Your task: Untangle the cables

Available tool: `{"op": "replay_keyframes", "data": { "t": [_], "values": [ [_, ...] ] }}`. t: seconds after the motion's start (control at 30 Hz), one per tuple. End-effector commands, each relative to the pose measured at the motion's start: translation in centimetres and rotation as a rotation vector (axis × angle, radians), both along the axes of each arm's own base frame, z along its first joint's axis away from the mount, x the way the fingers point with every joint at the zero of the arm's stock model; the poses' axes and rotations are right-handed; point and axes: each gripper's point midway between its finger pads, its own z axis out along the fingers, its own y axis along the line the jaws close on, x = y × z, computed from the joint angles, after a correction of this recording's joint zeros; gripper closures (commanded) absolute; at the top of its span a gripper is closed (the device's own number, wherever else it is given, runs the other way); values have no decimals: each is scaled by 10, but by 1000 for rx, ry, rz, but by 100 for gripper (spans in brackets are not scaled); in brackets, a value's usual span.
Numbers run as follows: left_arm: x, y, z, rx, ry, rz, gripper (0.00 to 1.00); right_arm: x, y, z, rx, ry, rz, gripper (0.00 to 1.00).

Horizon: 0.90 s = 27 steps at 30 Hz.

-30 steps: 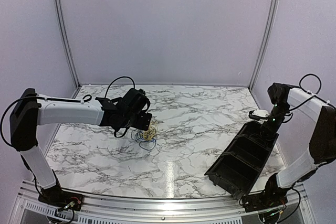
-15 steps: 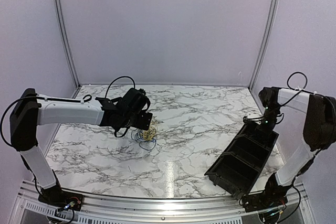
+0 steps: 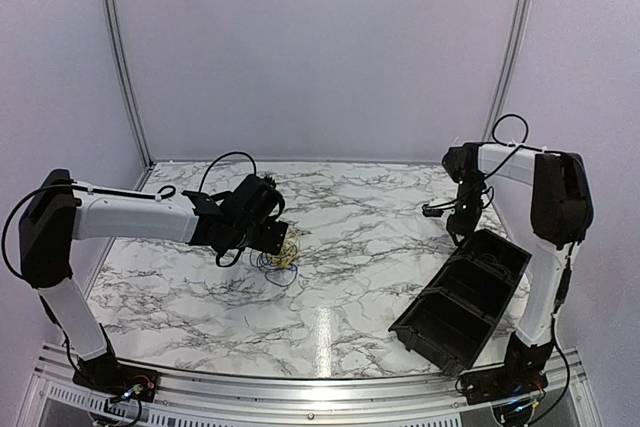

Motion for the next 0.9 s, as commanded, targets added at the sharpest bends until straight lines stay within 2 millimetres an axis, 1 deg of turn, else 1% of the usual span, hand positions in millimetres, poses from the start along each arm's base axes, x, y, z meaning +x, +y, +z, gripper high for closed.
{"op": "replay_keyframes", "data": {
  "t": [0.0, 0.13, 0.27, 0.33, 0.4, 0.47, 0.57, 0.63, 0.67, 0.73, 0.77, 0.8, 0.87],
  "values": [
    [-1, 10, 7, 2, -24, 21, 6, -3, 9, 21, 15, -5, 0, 55],
    [1, 14, 10, 19, -40, 29, 6, 2, 14, 62, 55, -116, 12, 55],
    [3, 19, 20, 1, -63, 55, 6, -6, 28, 97, 149, -185, 33, 55],
    [5, 26, 21, -26, -55, 84, 6, -8, 38, 111, 215, -224, 40, 55],
    [5, 33, 18, -59, -32, 112, 7, -9, 56, 122, 327, -258, 65, 55],
    [6, 40, 13, -96, 3, 134, 10, -7, 76, 134, 443, -323, 96, 54],
    [4, 41, 4, -175, 82, 131, 22, 1, 105, 155, 583, -454, 135, 54],
    [1, 37, -1, -216, 129, 108, 28, -1, 128, 166, 687, -507, 176, 54],
    [-1, 33, -2, -232, 148, 93, 30, -2, 140, 171, 739, -533, 197, 54],
    [-3, 25, -3, -260, 177, 62, 33, -10, 166, 177, 843, -552, 245, 54],
    [-4, 19, -4, -275, 193, 39, 34, -14, 178, 175, 887, -557, 263, 55],
    [-4, 12, -2, -292, 205, 19, 34, -16, 193, 180, 940, -585, 283, 55],
    [-5, -4, 1, -338, 230, -30, 35, -19, 212, 182, 1034, -618, 288, 56]
  ]
}}
